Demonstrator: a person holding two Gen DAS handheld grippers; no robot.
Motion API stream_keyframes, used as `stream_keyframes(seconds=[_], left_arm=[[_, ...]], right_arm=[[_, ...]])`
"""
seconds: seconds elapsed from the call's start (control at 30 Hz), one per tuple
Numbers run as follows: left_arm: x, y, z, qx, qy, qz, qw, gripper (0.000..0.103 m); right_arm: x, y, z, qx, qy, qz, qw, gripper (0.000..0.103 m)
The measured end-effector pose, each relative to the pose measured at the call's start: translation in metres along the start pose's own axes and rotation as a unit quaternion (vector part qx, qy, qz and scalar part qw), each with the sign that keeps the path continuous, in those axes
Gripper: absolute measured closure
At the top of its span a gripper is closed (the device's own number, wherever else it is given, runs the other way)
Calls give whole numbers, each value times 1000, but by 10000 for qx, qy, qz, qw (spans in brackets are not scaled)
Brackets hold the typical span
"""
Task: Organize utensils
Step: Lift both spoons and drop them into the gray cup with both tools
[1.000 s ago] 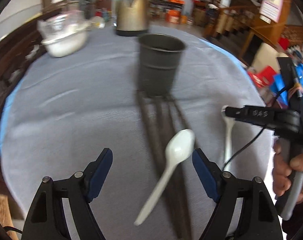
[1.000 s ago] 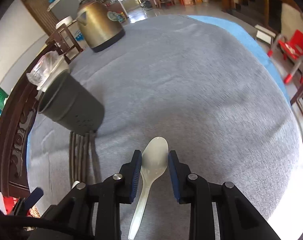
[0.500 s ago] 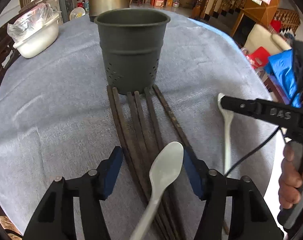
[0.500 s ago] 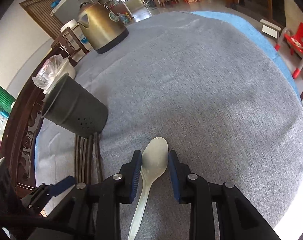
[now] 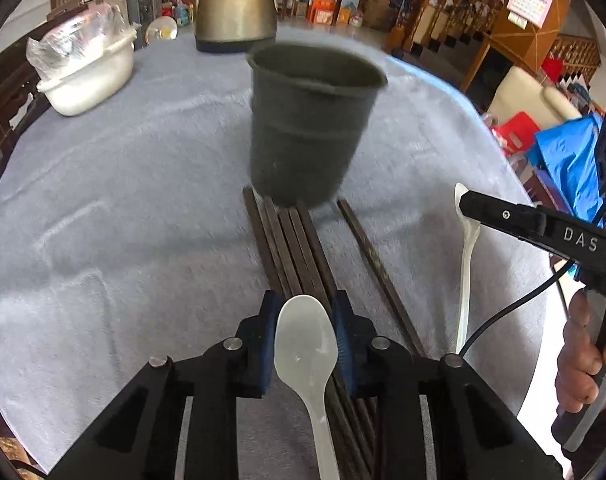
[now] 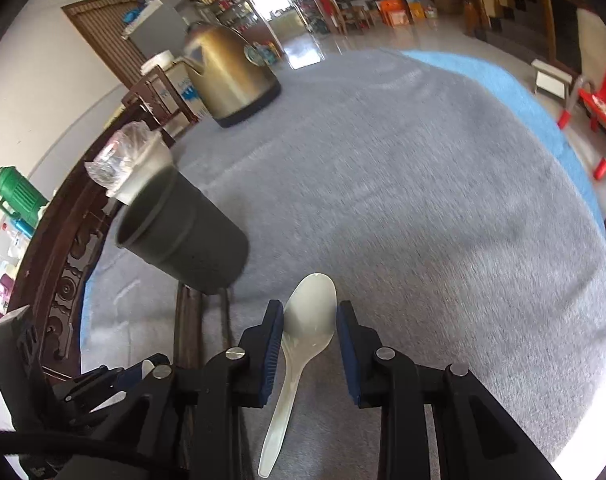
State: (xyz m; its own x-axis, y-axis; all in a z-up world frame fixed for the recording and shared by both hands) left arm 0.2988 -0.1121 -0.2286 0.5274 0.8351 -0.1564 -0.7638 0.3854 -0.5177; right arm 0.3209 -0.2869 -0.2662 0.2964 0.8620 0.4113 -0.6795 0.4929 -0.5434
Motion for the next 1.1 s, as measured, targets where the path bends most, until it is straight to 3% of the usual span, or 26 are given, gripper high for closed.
stream_keyframes(seconds=[0.2,0.37,0.5,0.67,0.73,0.83,0.93,1.1], left_arm=[[15,-19,26,-348,-15,136,9993,74],[28,-59,63,-1021,-111,249,9944,74],[39,-112,102,-1867,-170,530,9808,74],[50,-170,133,-2956,-162,938,9505,74],[53,-190,128,-3180,-92,1135,9412,74],[55,-205,108,-3242,-38,1371,9360,74],[58,-210,78,-3276,-208,1469,9331,74],[61,-196,38,-3165,-447,1364,9377,74]], right_arm=[[14,-15,17,-413,-166,136,9989,74],[37,-49,36,-974,-336,276,9943,74],[65,-87,57,-1855,-438,513,9803,74],[96,-125,73,-2714,-577,600,9589,74],[108,-135,74,-2987,-565,729,9499,74],[124,-140,65,-3257,-393,1078,9385,74],[130,-139,44,-3109,-351,1274,9412,74],[124,-128,20,-2854,-364,1370,9479,73]])
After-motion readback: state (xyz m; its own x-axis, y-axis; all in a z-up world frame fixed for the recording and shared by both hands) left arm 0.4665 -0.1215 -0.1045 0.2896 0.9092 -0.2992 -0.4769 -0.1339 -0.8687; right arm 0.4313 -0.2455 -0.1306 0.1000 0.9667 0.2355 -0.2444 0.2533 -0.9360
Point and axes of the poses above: each gripper's, at about its wrist camera, not at the fingertips, and z roughly against the way its jaws point, x to its left, y to its underside, the point moved 6 cm from there along -z, roughly the way its jaws point, and after that the axes turned 2 degrees about -x, right-handed, at the moved point
